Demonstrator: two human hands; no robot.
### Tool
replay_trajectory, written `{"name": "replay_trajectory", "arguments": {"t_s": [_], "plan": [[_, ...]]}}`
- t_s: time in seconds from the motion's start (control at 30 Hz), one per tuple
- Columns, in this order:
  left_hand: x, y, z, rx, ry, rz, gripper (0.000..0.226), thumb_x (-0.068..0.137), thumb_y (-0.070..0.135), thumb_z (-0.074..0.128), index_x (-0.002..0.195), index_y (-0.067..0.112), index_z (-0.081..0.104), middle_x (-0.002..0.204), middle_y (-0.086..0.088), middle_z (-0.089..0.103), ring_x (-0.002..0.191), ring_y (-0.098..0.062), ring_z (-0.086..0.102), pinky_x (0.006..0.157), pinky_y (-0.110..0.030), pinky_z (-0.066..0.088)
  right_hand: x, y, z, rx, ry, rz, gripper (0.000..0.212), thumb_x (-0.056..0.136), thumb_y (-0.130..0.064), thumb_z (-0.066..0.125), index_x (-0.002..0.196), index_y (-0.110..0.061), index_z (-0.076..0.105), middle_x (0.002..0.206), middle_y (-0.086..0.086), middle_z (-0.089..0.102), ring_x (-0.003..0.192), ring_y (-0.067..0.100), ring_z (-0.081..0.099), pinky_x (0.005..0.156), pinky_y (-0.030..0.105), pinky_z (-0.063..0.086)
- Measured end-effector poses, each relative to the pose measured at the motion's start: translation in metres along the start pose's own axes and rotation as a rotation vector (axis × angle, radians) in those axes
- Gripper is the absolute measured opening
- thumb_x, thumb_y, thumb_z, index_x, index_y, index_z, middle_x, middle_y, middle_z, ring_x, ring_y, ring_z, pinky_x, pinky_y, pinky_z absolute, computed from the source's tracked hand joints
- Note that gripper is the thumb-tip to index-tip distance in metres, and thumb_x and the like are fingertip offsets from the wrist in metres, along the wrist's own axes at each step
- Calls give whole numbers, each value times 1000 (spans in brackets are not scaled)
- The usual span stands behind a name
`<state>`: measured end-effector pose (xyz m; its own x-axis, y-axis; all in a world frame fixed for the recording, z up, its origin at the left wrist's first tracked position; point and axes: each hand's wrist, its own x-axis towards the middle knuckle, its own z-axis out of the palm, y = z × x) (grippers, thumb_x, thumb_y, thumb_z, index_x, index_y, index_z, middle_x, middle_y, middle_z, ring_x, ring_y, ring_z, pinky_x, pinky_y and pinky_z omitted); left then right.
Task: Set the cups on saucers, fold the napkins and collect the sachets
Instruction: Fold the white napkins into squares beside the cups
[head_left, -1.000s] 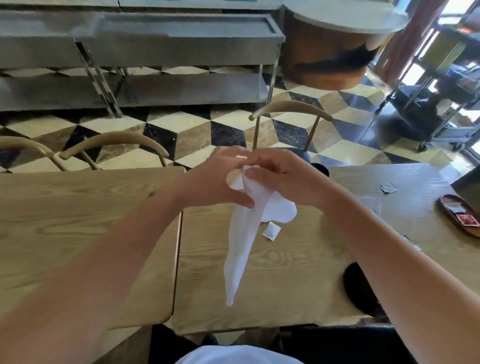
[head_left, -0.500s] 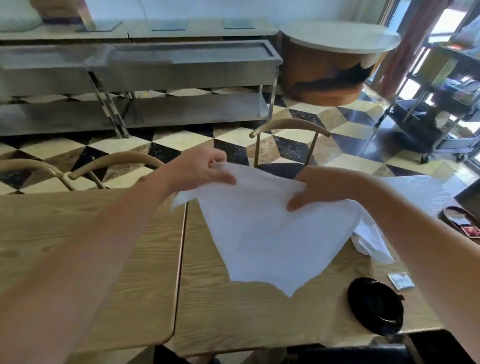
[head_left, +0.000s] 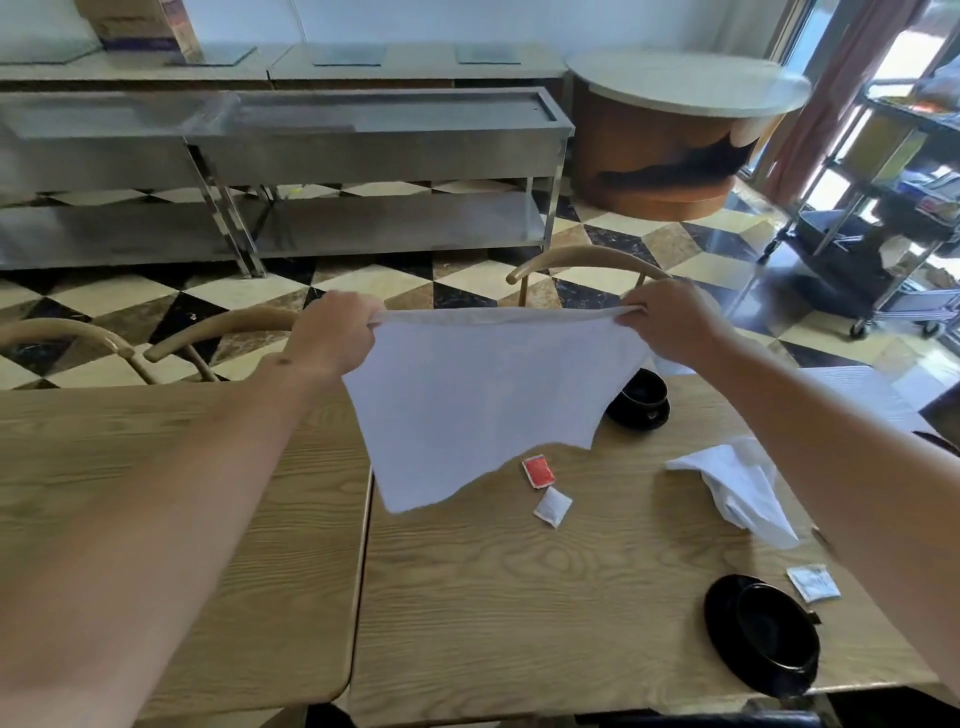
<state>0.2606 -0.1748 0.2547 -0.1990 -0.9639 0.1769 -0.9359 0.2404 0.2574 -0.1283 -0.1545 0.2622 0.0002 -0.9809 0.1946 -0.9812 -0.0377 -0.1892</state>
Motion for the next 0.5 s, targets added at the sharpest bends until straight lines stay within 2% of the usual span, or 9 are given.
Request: {"name": "replay_trajectory", "arguments": {"t_s": [0.1, 0.23, 0.3, 0.37, 0.43, 0.5], "plan": [[-15, -5, 5, -41, 166, 74, 27, 86, -3, 52, 93, 12, 73, 75, -10, 70, 73, -32, 63, 62, -44, 54, -15, 0, 4, 100, 81, -9, 7, 89, -22, 70, 85, -18, 75, 79, 3, 66, 79, 26, 59, 69, 37, 49], [-58, -20, 37, -8, 264, 122, 25, 82, -4, 59, 96, 14, 71, 72, -12, 63, 68, -30, 57, 58, -39, 48, -71, 5, 37, 149, -10, -2, 6, 84, -14, 74, 84, -18, 71, 81, -1, 63, 76, 25, 61, 66, 36, 48], [-92, -25, 64, -34, 253, 153, 29, 72, -13, 63, 88, 10, 71, 69, -9, 63, 65, -29, 55, 57, -35, 44, -109, 8, 59, 215, -50, 36, 14, 80, -10, 74, 82, -21, 67, 81, -6, 60, 74, 23, 60, 62, 36, 45], [-129, -31, 94, -74, 188, 131, 38, 61, -23, 63, 83, 7, 72, 72, -7, 67, 70, -31, 57, 59, -39, 46, -149, 8, 86, 228, -95, 85, 22, 79, -8, 70, 78, -26, 58, 80, -11, 57, 72, 22, 58, 56, 34, 38], [-166, -36, 125, -88, 105, 59, 44, 53, -28, 63, 80, 5, 73, 76, -6, 69, 75, -33, 58, 63, -42, 48, -188, 6, 114, 202, -186, 121, 24, 79, -7, 65, 77, -27, 51, 79, -13, 52, 69, 21, 55, 54, 35, 39], [-201, -39, 152, -117, 24, -45, 43, 53, -30, 63, 77, 4, 73, 79, -7, 70, 79, -37, 59, 66, -43, 51, -224, 4, 145, 195, -308, 110, 20, 80, -5, 63, 82, -23, 53, 83, -11, 49, 71, 21, 54, 56, 35, 39]]}}
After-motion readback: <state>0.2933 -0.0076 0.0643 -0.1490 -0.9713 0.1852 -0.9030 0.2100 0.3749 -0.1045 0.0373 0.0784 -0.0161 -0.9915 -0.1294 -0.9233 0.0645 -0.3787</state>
